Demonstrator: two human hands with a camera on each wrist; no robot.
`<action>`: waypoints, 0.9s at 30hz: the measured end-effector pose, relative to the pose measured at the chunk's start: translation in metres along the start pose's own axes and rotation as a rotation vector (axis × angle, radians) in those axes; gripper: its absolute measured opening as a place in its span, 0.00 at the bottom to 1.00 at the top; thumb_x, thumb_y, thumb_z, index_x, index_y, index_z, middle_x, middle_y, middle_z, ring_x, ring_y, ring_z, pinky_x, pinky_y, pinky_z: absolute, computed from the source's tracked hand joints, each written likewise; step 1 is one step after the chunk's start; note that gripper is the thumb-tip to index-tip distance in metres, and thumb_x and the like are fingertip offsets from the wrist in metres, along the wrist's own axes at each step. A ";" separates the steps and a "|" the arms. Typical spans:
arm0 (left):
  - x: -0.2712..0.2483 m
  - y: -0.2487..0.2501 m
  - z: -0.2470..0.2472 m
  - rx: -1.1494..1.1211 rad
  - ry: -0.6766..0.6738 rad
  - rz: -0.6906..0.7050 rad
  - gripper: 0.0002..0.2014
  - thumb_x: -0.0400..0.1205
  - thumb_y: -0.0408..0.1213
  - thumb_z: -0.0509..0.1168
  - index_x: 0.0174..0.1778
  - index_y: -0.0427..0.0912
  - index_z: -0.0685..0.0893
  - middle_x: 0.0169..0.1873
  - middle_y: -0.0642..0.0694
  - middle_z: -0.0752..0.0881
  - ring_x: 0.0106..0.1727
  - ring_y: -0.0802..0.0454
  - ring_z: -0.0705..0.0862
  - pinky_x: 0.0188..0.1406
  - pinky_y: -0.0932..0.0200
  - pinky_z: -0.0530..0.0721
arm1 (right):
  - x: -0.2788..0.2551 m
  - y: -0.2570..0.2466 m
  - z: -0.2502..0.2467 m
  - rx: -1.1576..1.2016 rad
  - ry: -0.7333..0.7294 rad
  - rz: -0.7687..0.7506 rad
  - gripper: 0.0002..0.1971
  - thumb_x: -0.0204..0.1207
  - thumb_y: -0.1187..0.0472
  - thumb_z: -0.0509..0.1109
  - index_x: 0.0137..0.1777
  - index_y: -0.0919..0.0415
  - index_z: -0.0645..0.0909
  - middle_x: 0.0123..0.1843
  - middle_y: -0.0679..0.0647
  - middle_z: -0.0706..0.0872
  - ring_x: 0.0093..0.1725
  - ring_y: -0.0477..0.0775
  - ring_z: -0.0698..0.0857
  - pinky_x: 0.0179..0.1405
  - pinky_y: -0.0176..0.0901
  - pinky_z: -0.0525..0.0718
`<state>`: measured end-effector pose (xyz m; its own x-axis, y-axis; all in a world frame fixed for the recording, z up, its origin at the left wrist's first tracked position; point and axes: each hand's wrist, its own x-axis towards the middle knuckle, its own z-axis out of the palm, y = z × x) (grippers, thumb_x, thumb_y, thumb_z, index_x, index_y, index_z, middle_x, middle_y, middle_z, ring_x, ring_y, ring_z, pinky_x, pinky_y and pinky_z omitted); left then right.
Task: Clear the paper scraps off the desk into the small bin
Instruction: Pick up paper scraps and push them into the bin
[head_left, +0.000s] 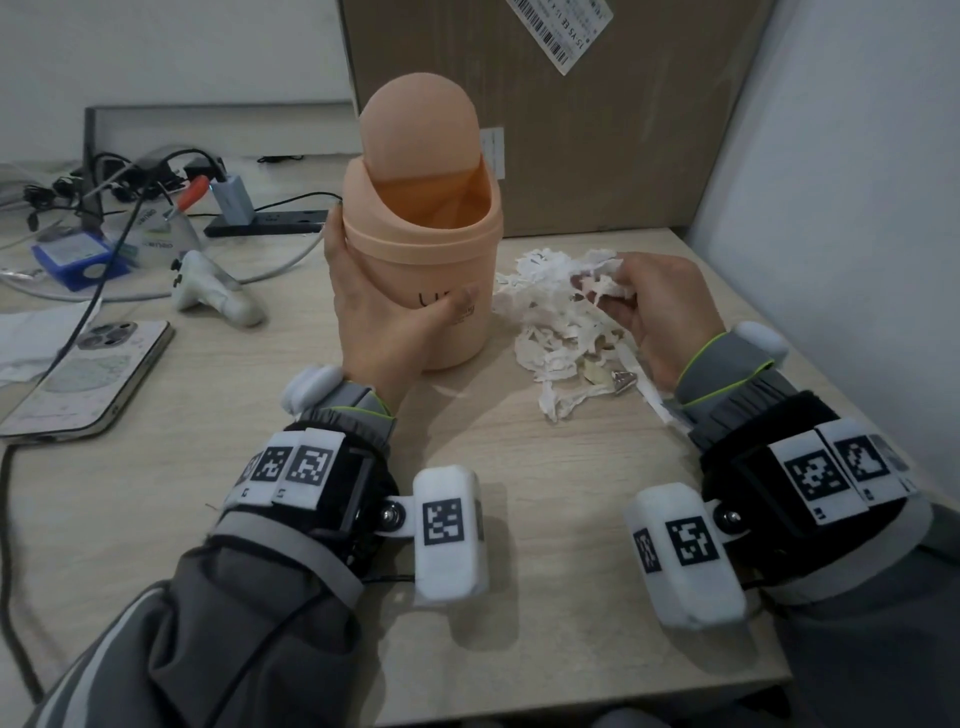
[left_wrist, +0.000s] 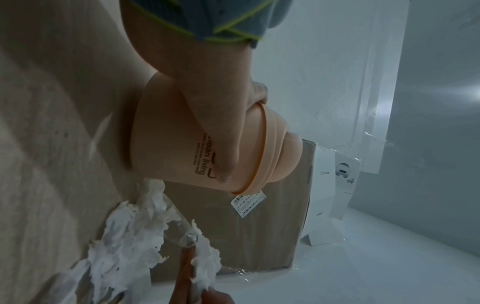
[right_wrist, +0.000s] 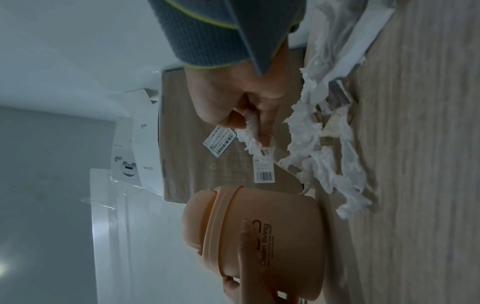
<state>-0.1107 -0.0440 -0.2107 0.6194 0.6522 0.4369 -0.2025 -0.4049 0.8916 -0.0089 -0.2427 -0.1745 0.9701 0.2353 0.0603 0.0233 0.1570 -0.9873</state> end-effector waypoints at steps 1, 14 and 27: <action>0.000 0.000 0.000 0.006 -0.002 0.004 0.67 0.58 0.55 0.83 0.88 0.57 0.47 0.85 0.50 0.67 0.83 0.49 0.71 0.84 0.38 0.73 | 0.002 0.000 -0.001 -0.007 -0.023 -0.003 0.11 0.73 0.75 0.59 0.38 0.67 0.82 0.48 0.60 0.88 0.53 0.57 0.88 0.61 0.48 0.85; -0.008 0.017 0.001 0.149 -0.048 0.143 0.67 0.56 0.61 0.78 0.90 0.46 0.51 0.84 0.45 0.67 0.84 0.46 0.69 0.85 0.40 0.70 | -0.014 -0.022 -0.005 -0.017 0.033 -0.394 0.08 0.75 0.70 0.71 0.43 0.55 0.79 0.37 0.47 0.91 0.39 0.44 0.89 0.38 0.35 0.86; -0.017 0.026 0.012 0.268 -0.193 0.314 0.64 0.61 0.60 0.80 0.89 0.43 0.54 0.83 0.43 0.70 0.83 0.45 0.71 0.83 0.37 0.72 | -0.028 -0.025 0.005 -0.297 -0.141 -0.607 0.06 0.68 0.66 0.77 0.45 0.59 0.89 0.39 0.44 0.91 0.44 0.46 0.90 0.48 0.40 0.87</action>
<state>-0.1172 -0.0733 -0.1960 0.6949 0.3501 0.6281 -0.2157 -0.7318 0.6465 -0.0375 -0.2479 -0.1507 0.7246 0.3140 0.6135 0.6367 0.0359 -0.7703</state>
